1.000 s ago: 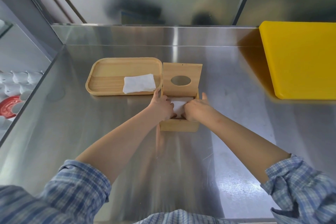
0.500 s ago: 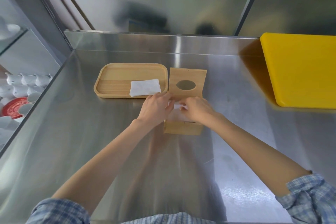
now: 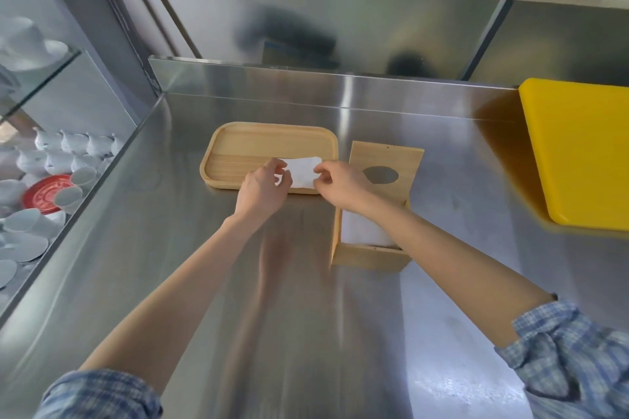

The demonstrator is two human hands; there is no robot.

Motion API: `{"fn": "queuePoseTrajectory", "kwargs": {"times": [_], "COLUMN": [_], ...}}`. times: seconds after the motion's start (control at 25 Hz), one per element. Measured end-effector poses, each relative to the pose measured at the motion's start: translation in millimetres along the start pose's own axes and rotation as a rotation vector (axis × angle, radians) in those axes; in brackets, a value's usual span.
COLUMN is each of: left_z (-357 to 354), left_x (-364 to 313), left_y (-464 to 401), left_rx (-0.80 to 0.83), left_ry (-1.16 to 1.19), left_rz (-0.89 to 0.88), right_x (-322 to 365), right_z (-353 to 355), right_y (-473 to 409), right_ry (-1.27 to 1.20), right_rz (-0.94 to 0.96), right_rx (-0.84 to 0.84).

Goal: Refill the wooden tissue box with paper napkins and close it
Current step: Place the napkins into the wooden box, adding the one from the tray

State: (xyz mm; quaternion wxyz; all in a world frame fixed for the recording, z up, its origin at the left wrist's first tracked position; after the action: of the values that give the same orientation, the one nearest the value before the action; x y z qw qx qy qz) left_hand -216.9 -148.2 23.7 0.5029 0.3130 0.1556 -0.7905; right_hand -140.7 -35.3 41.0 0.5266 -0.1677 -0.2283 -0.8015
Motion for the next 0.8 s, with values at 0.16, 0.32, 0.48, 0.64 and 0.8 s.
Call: {"fn": "queuePoseTrajectory", "kwargs": {"times": [0.16,0.32,0.48,0.64,0.8], "left_z": [-0.1,-7.6,-20.5,-37.3,-46.8], "left_x": [18.8,36.4,50.6,60.0,61.6], "left_y": [-27.9,-54.5,-78.8,-91.7,-102.1], "left_rx": [0.057,0.139,0.186,0.268,0.314], "left_ry": [-0.034,-0.067,-0.080,-0.122,-0.121], "left_rz": [0.092,0.189,0.264,0.343,0.405], "right_x": [6.2,0.5,-15.2,-30.6,-38.5], "right_z": [-11.5,-26.1,-41.6,-53.4,-64.1], "right_y": [-31.8,-62.7,-92.0,-106.4,-117.2], "right_ry": [0.117,0.150,0.113,0.071,0.050], "right_rz": [-0.046,-0.117,-0.225,-0.397,-0.483], "right_rx": [0.051,0.105,0.136,0.136,0.084]}}
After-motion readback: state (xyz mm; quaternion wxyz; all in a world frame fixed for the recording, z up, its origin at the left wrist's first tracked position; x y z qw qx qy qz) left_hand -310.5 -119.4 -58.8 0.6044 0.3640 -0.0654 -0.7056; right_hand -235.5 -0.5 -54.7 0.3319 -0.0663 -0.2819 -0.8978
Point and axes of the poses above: each hand's wrist, its own y-axis away from the middle knuckle, its own z-axis out of the back of the hand, x = y × z, the point moved 6 cm from there along -y, towards the middle knuckle, and after that the axes turned 3 degrees about z, right-handed, at the moved point
